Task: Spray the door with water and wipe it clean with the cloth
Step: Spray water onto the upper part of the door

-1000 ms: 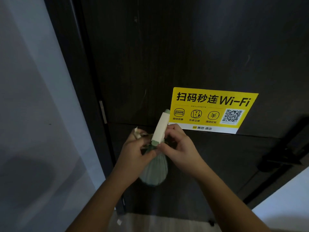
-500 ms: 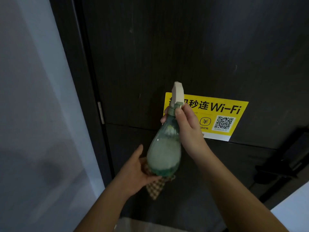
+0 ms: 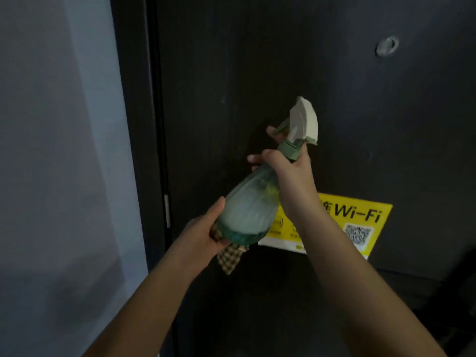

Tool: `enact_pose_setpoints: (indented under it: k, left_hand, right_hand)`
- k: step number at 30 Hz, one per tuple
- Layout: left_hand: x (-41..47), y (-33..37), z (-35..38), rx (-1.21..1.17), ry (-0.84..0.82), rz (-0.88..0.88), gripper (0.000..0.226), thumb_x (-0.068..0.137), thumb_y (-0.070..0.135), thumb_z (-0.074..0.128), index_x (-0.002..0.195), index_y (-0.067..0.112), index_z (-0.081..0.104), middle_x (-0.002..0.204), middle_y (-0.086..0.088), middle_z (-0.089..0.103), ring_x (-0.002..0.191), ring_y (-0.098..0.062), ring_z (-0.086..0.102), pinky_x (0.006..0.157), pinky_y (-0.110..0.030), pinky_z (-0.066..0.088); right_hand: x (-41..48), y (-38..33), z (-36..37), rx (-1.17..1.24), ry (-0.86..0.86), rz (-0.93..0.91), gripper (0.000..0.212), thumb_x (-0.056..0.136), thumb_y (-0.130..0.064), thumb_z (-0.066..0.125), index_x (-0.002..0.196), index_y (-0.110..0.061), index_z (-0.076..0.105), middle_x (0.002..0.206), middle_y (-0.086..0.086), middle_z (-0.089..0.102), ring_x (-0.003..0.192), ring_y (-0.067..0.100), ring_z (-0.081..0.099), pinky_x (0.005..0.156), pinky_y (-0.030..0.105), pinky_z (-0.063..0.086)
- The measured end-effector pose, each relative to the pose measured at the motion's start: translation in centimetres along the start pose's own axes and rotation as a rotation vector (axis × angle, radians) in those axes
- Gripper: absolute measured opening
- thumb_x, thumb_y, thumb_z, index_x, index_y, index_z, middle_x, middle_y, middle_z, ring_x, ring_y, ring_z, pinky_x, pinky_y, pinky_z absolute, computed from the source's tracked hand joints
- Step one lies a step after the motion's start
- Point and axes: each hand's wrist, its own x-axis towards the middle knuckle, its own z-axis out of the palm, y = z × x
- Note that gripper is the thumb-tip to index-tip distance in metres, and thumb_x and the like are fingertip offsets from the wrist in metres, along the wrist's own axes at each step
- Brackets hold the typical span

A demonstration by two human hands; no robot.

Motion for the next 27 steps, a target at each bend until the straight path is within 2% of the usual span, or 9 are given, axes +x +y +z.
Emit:
enact_pose_setpoints:
  k: [3, 6, 11, 15, 19, 20, 23, 25, 27]
  left_hand:
    - [0.5, 4.5, -0.2, 0.081, -0.054, 0.049, 0.053, 0.08, 0.041, 0.064, 0.122, 0.011, 0.061, 0.12, -0.007, 0.067, 0.113, -0.019, 0.062, 0.101, -0.04, 0.046]
    - [1.5, 9.3, -0.4, 0.164, -0.121, 0.086, 0.055, 0.078, 0.04, 0.063, 0.122, 0.008, 0.06, 0.117, -0.008, 0.069, 0.109, -0.019, 0.065, 0.09, -0.037, 0.051]
    - [3.0, 17.1, 0.7, 0.479, -0.118, 0.276, 0.056, 0.07, 0.048, 0.065, 0.115, 0.014, 0.065, 0.115, -0.003, 0.069, 0.101, -0.013, 0.067, 0.083, -0.03, 0.055]
    - [4.2, 22.8, 2.5, 0.726, -0.028, 0.618, 0.039, 0.069, 0.049, 0.07, 0.102, 0.029, 0.067, 0.104, 0.007, 0.069, 0.089, 0.0, 0.066, 0.074, -0.018, 0.051]
    - [6.6, 27.5, 5.1, 0.915, 0.046, 1.187, 0.016, 0.083, 0.021, 0.071, 0.095, 0.032, 0.069, 0.103, 0.012, 0.059, 0.088, 0.003, 0.059, 0.071, -0.008, 0.046]
    - [7.3, 28.6, 5.8, 0.992, 0.111, 1.343, 0.019, 0.084, 0.015, 0.07, 0.095, 0.031, 0.069, 0.105, 0.011, 0.056, 0.089, 0.0, 0.058, 0.073, -0.01, 0.046]
    - [10.0, 31.7, 7.4, 1.254, 0.32, 1.714, 0.039, 0.076, 0.0, 0.07, 0.106, 0.024, 0.07, 0.115, -0.003, 0.06, 0.098, -0.021, 0.06, 0.08, -0.031, 0.049]
    - [12.2, 33.5, 7.7, 1.396, 0.352, 1.838, 0.05, 0.07, -0.005, 0.071, 0.114, 0.02, 0.069, 0.125, -0.01, 0.06, 0.112, -0.031, 0.058, 0.092, -0.045, 0.047]
    - [13.8, 34.6, 7.8, 1.532, 0.376, 1.854, 0.06, 0.071, 0.0, 0.068, 0.127, 0.021, 0.062, 0.14, -0.008, 0.051, 0.129, -0.031, 0.046, 0.106, -0.055, 0.035]
  right_hand:
    - [2.4, -2.3, 2.7, 0.007, -0.045, -0.052, 0.054, 0.072, -0.018, 0.06, 0.124, -0.027, 0.049, 0.124, -0.01, 0.057, 0.087, 0.021, 0.069, 0.088, 0.049, 0.054]
    - [5.0, -4.4, 5.3, -0.03, -0.049, -0.11, 0.051, 0.079, -0.013, 0.06, 0.128, -0.024, 0.049, 0.1, -0.009, 0.071, 0.09, 0.023, 0.069, 0.088, 0.048, 0.054]
    - [9.1, -8.7, 8.9, -0.084, -0.007, -0.282, 0.042, 0.081, -0.007, 0.058, 0.12, -0.022, 0.056, 0.079, 0.007, 0.07, 0.077, 0.022, 0.069, 0.071, 0.035, 0.056]
    - [12.6, -12.3, 11.0, -0.181, -0.002, -0.361, 0.032, 0.087, 0.0, 0.052, 0.114, -0.016, 0.057, 0.075, 0.012, 0.064, 0.065, 0.021, 0.066, 0.067, 0.039, 0.051]
    - [15.6, -15.6, 12.1, -0.287, -0.001, -0.427, 0.027, 0.085, 0.003, 0.052, 0.109, -0.004, 0.058, 0.081, 0.016, 0.062, 0.059, 0.024, 0.064, 0.064, 0.039, 0.05]
    - [16.3, -16.4, 12.3, -0.299, 0.013, -0.43, 0.026, 0.084, 0.003, 0.051, 0.109, -0.002, 0.058, 0.077, 0.017, 0.062, 0.058, 0.024, 0.064, 0.061, 0.035, 0.051]
    - [17.5, -18.6, 12.5, -0.249, 0.029, -0.397, 0.024, 0.087, 0.002, 0.051, 0.11, 0.0, 0.058, 0.076, 0.022, 0.065, 0.054, 0.022, 0.066, 0.049, 0.027, 0.051]
    - [18.2, -19.8, 12.5, -0.244, 0.027, -0.357, 0.026, 0.088, 0.0, 0.05, 0.112, -0.001, 0.058, 0.072, 0.024, 0.064, 0.052, 0.022, 0.064, 0.047, 0.023, 0.049]
    - [18.8, -20.5, 12.5, -0.27, 0.041, -0.324, 0.027, 0.087, -0.001, 0.049, 0.112, -0.002, 0.06, 0.067, 0.023, 0.061, 0.051, 0.022, 0.062, 0.047, 0.023, 0.048]
